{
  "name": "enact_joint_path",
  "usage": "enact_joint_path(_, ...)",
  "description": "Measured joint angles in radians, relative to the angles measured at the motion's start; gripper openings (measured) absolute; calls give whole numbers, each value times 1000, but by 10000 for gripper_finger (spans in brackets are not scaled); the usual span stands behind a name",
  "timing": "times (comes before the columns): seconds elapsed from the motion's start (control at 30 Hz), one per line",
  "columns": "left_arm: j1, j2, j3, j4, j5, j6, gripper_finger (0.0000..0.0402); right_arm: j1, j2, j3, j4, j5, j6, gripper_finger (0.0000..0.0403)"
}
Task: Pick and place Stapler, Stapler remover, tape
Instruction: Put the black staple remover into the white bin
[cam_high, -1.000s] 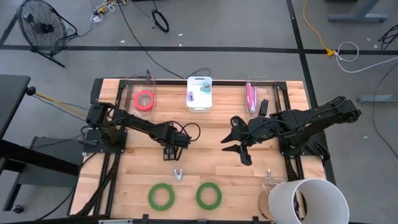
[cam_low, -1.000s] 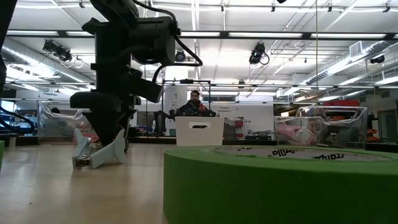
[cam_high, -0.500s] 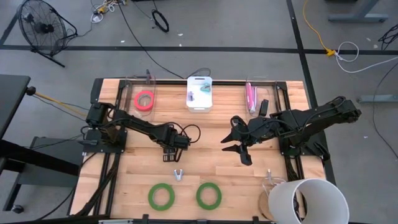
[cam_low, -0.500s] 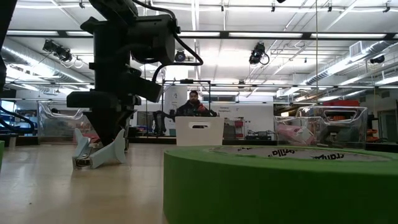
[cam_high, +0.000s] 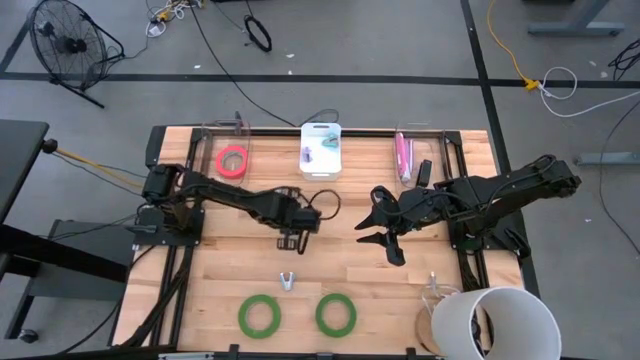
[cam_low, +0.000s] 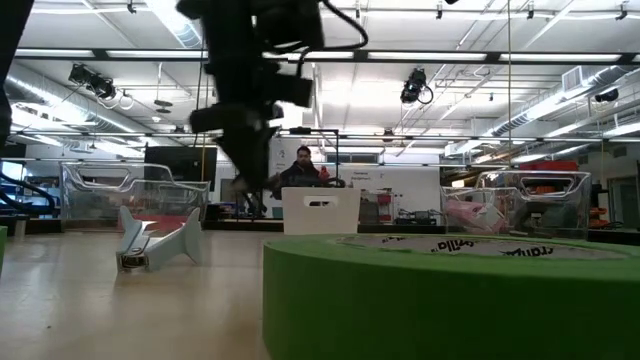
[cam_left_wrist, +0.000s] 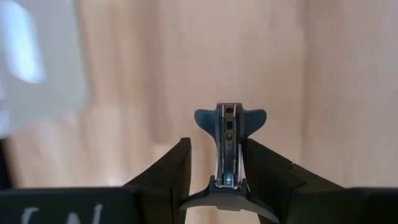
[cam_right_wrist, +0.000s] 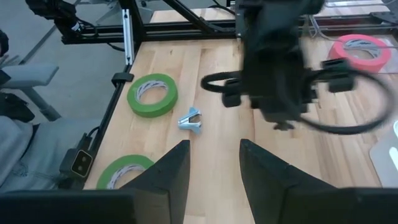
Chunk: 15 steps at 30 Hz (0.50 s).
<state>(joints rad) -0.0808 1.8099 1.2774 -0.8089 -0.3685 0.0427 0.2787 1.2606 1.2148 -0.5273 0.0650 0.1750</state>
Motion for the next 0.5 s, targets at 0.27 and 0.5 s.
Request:
enact_joint_path(0.27,205,-2,178,-10,53,167,135,0,0,0,-1,-2,0,137)
enact_joint_path(0.5,425,-3,295,65,230,230,135,0,0,0,-7,-2,0,137)
